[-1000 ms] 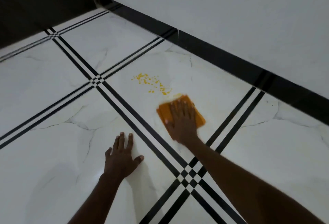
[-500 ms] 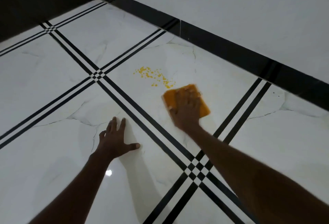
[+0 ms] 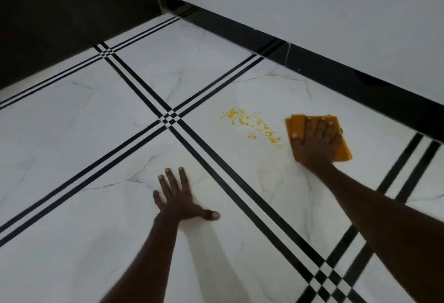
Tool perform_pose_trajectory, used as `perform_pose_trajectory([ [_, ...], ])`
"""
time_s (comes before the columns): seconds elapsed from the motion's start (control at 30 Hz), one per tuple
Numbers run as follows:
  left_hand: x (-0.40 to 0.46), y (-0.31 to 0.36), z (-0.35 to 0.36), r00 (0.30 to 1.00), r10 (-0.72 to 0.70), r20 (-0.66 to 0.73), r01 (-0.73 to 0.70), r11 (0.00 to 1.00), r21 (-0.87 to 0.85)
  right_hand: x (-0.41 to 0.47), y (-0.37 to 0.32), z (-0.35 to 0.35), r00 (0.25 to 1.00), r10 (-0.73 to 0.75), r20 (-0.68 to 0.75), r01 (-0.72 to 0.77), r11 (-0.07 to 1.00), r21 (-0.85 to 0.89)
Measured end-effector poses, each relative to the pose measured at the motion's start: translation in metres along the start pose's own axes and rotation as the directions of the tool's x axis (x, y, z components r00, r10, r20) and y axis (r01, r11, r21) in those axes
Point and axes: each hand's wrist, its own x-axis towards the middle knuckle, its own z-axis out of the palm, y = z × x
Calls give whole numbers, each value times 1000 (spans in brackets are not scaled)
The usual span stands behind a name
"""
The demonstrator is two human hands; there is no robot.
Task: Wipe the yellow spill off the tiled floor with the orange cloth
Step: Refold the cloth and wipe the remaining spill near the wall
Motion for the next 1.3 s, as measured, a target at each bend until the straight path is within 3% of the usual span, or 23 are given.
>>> perform_pose_trajectory([
  [0.07,1,-4,4,999,17,-44,-19,999,-40,9,-54,15,997,-74,-34,73,997,-9],
  [0.17,2,-11,5,995,69,-67,-75,994,-84,-27,-110,28,943,-331,-36,329,943,-55],
  [0.23,-2,-11,6,994,92,-61,-98,990,-103,-69,-97,24,882,-470,27,471,881,-43],
  [0.3,-3,-12,3,994,88,-61,-94,990,-103,-100,-60,15,853,-520,49,522,853,-27],
  [0.43,-2,-12,5,994,93,-62,-100,988,-117,-50,-17,1,937,-348,19,349,934,-84],
  [0.57,0,-13,7,992,99,-74,-107,987,-120,59,-98,12,990,-132,51,132,991,-10],
  [0.63,1,-14,8,991,109,-79,-117,987,-105,64,-157,32,985,-174,-10,174,985,-10],
  [0.73,0,-14,8,990,119,-80,-127,987,-102,2,-219,55,872,-489,-10,488,872,-43],
  [0.83,-4,-12,2,992,113,-62,-119,987,-105,-65,-177,41,751,-655,76,658,753,-14],
  [0.9,-5,-13,1,993,99,-66,-106,987,-117,-88,-111,26,777,-624,83,627,778,-17],
  [1.03,-5,-13,2,993,98,-71,-108,982,-153,-66,-15,-6,919,-392,36,394,916,-71],
  [1.1,-2,-12,5,992,101,-74,-112,981,-158,-24,-34,-2,962,-274,0,274,959,-72],
  [1.2,1,-14,9,991,102,-89,-113,984,-135,18,-127,22,983,-179,-31,179,984,-10],
  [1.27,-2,-13,10,990,112,-91,-122,985,-119,3,-179,41,964,-248,-94,248,969,-15],
  [1.3,0,-14,8,990,106,-90,-116,986,-120,-17,-195,44,930,-362,-62,361,932,-25],
])
